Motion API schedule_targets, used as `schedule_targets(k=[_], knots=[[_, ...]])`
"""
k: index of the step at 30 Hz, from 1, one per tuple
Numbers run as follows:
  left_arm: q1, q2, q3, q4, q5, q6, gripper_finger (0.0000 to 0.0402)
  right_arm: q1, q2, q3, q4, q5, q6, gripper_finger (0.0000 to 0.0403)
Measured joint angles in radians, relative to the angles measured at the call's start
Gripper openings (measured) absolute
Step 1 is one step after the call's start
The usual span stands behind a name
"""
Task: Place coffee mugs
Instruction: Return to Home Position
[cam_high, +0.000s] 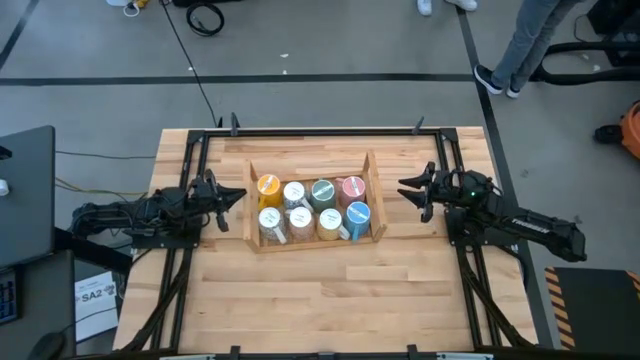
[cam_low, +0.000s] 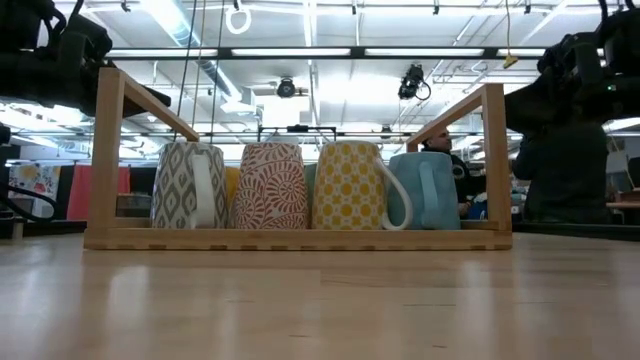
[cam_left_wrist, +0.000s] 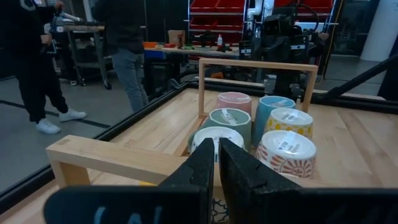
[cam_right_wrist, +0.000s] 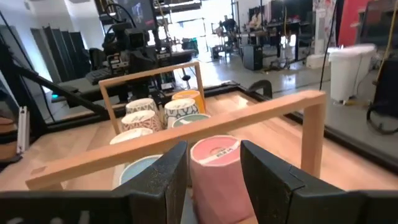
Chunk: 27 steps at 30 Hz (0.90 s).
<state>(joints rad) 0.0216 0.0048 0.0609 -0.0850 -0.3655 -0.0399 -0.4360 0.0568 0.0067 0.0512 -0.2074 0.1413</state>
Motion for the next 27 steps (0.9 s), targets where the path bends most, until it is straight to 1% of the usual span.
schedule_targets(k=[5,8,17,27], knots=[[0.0,0.0,0.0,-0.003,0.0,0.003,0.0029,0.036,0.042,0.0,0.0,-0.016,0.033,0.0153],[0.0,0.0,0.0,-0.005,0.0,0.011,0.0029,0.075,0.061,0.0,0.001,-0.031,0.033,0.0153],[0.0,0.001,0.0,-0.011,0.0,0.01,0.0029,0.195,0.094,0.0,0.003,-0.03,0.021,0.0153],[0.0,0.001,-0.002,-0.006,0.0,0.007,0.0029,0.205,0.094,0.0,0.004,-0.022,0.041,0.0153]])
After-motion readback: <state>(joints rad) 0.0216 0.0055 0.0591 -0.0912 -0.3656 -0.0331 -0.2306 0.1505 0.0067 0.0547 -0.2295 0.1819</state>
